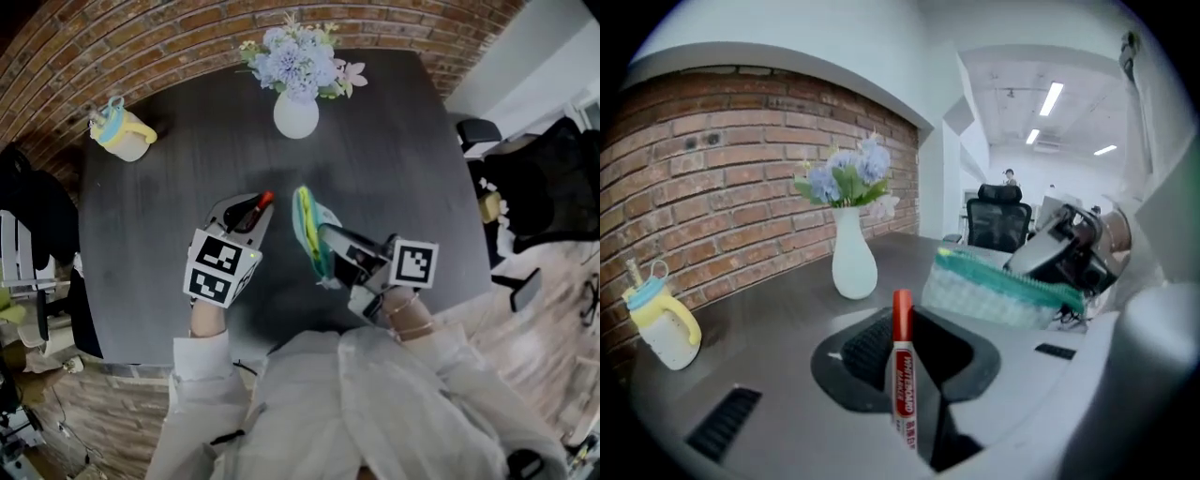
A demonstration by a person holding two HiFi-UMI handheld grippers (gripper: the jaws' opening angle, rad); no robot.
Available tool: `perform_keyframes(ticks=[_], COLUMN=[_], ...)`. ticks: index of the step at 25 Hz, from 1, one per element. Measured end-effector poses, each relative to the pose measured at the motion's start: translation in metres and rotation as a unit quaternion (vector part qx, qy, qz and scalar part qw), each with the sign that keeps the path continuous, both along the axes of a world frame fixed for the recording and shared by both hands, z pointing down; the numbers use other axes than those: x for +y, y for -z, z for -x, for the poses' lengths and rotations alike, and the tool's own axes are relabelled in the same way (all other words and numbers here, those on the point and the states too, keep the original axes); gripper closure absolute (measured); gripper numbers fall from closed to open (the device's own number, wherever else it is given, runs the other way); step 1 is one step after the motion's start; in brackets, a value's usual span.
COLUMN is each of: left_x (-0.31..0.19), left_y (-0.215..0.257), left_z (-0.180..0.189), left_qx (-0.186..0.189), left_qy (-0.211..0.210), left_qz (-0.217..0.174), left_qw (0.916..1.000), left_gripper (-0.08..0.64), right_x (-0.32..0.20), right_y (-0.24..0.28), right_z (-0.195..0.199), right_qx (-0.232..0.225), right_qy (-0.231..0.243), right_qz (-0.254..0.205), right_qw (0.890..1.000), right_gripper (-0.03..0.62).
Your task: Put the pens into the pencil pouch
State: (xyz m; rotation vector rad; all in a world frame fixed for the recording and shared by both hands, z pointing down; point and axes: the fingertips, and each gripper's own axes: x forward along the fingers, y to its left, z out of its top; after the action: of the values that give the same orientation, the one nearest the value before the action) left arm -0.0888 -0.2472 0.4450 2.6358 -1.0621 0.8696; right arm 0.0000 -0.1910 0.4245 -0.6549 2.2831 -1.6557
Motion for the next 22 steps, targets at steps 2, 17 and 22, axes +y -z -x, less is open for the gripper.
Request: perform_keyframes(ticks=[2, 17, 22], left_x=[0.004, 0.027, 0.039], left_y=[0.023, 0.164, 0.177], left_z=[-0.005, -0.033, -0.05], left_qx=[0.039, 0.318, 0.361], left_qy=[0.014, 0.051, 0.028], left_qz=[-0.018, -0.15, -0.16], left_qw=[0.999, 0.9347, 0.9182], left_gripper=[0.495, 0.495, 0.495], right_x=[0.003, 0.015, 0.016], right_y=[0.002, 0.005, 0.007], right_z=[0.001, 0.003, 0.003], right_qx=[-0.004, -0.019, -0.019], right_qy=[0.002, 0.002, 0.001], right_qz=[-0.005, 0.0, -0.001], right_qw=[1.0, 1.0, 1.0], right_gripper=[0.571, 0.571, 0.571])
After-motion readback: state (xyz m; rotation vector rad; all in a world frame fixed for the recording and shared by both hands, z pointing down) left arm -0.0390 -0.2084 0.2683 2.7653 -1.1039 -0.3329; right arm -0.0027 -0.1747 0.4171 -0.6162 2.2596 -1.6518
